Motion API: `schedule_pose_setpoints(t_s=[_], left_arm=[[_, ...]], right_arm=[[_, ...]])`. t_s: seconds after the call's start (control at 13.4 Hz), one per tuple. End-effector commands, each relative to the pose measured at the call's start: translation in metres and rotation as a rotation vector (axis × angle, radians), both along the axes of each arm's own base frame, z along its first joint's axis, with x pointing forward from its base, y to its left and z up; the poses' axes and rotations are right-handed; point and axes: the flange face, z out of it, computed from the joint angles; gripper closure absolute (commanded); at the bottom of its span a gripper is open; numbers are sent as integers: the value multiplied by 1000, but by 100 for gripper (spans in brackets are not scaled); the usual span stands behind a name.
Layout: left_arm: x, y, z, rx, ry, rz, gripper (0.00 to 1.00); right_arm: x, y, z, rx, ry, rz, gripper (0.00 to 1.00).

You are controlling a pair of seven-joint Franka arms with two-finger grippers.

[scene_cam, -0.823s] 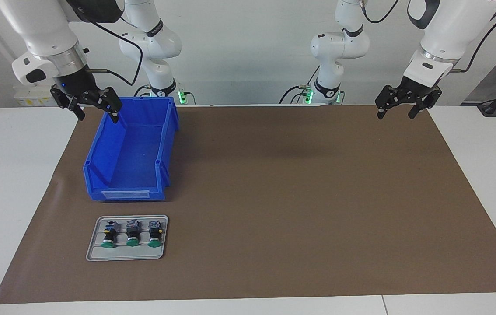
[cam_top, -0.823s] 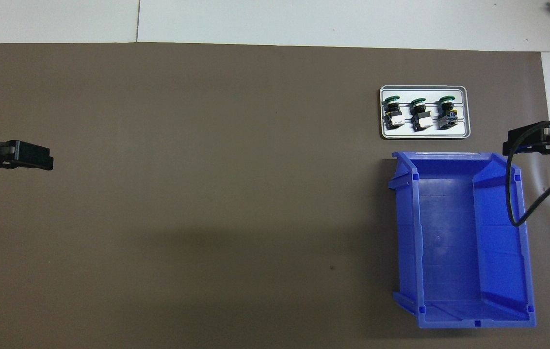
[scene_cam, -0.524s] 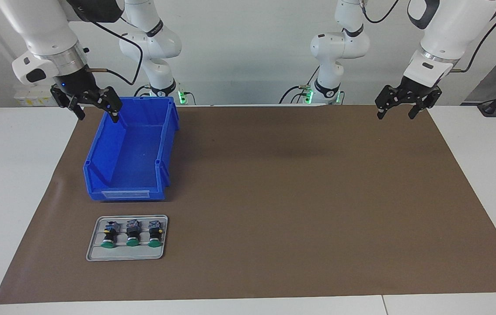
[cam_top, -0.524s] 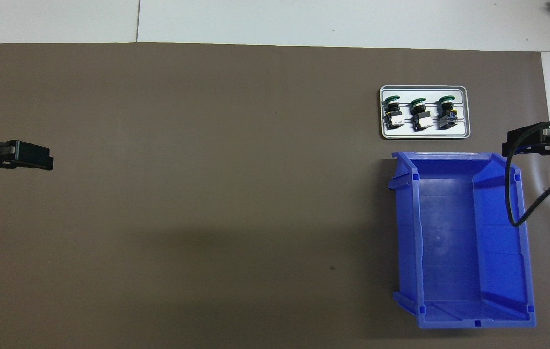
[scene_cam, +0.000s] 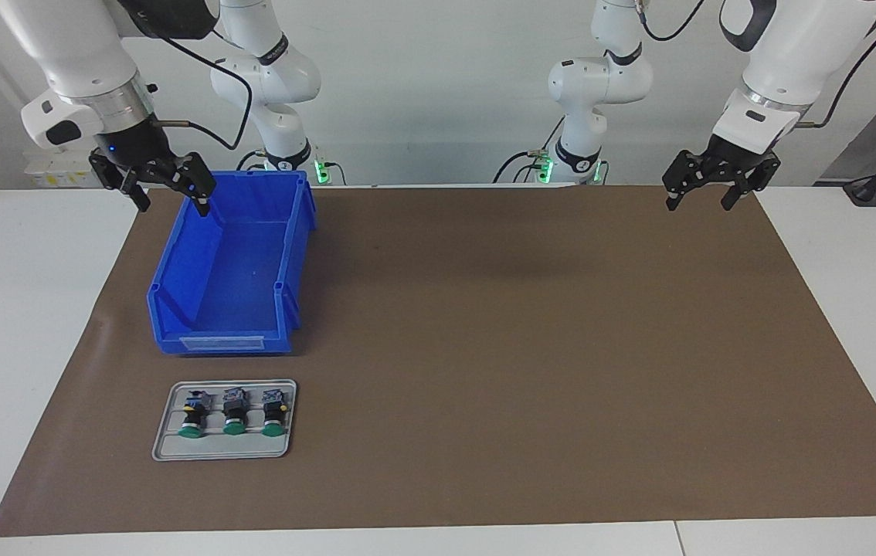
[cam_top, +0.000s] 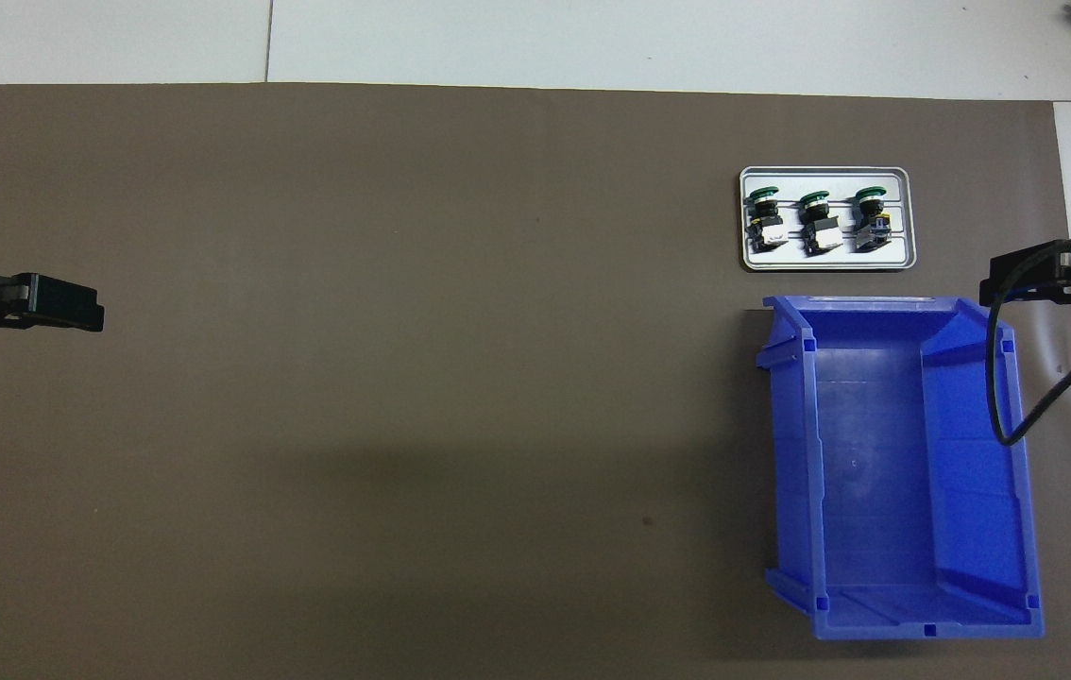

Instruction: Place and press button with both arms

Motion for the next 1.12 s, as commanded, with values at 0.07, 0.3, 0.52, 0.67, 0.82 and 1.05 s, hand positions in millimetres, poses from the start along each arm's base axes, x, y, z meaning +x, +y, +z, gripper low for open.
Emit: schedule_pose_setpoints(t_s=[0.07, 0.3, 0.52, 0.67, 0.82, 1.05], left_arm=[[-5, 3, 5, 15, -2, 0, 0], [-5, 3, 5, 15, 0, 0, 0], [-5, 3, 5, 15, -2, 0, 0], [-5, 3, 5, 15, 0, 0, 0], [-5, 3, 5, 15, -2, 0, 0], [-5, 3, 5, 15, 0, 0, 0]], right_arm=[[2, -1, -4, 1, -34, 7, 4], [23, -1, -30, -11, -64, 9, 8], [49, -1, -68, -18, -79, 14, 8], [70, -2, -97, -36, -91, 22, 8], [90, 5, -125, -71, -112, 59, 8], [113, 12, -169, -102, -120, 89, 9]])
